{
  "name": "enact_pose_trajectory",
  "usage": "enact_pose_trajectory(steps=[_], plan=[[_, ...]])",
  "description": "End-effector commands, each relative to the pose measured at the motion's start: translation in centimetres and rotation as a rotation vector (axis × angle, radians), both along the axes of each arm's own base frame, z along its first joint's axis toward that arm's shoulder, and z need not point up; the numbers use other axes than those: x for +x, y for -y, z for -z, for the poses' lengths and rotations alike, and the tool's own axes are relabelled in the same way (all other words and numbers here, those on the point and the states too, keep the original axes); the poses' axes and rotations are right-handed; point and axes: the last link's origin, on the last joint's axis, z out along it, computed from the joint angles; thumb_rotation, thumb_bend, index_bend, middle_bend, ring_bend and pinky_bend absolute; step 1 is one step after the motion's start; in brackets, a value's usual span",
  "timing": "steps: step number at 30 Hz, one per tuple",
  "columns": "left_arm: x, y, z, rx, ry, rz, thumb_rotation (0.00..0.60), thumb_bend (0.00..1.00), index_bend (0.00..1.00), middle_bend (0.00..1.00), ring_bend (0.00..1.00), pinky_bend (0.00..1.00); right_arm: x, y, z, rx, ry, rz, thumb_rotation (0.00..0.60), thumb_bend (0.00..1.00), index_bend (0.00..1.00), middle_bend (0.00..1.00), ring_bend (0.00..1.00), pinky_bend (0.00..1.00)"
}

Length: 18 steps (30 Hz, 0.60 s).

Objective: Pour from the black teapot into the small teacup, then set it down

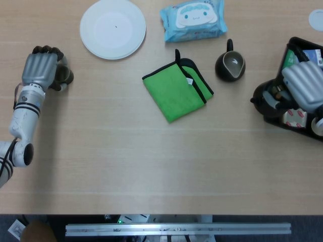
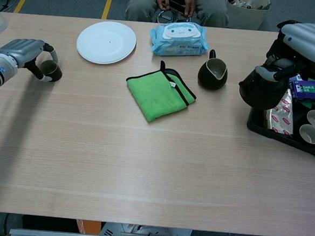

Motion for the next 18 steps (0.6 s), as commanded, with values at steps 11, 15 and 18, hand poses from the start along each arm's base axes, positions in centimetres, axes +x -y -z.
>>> enact_pose_trajectory(steps=[11, 15, 18], plan=[[0.25, 0.20, 0.12, -0.005, -0.012, 0.032, 0.600, 0.21, 0.45, 0.26, 0.16, 0.13, -0.25, -0.12, -0.04, 0.000, 0.002, 0.006, 0.468, 0.36, 1.00, 0.97, 0.88, 0.03], [0.59, 0.27, 0.17, -0.012, -0.013, 0.047, 0.600, 0.21, 0.46, 0.26, 0.16, 0.13, -0.31, -0.08, -0.10, -0.002, 0.005, 0.006, 0.469, 0.36, 1.00, 0.97, 0.88, 0.03], [0.90, 0.39, 0.13, -0.014, -0.011, 0.061, 0.600, 0.21, 0.46, 0.26, 0.16, 0.13, -0.36, -0.07, -0.12, -0.001, 0.007, 0.005, 0.469, 0.36, 1.00, 0.97, 0.88, 0.03]])
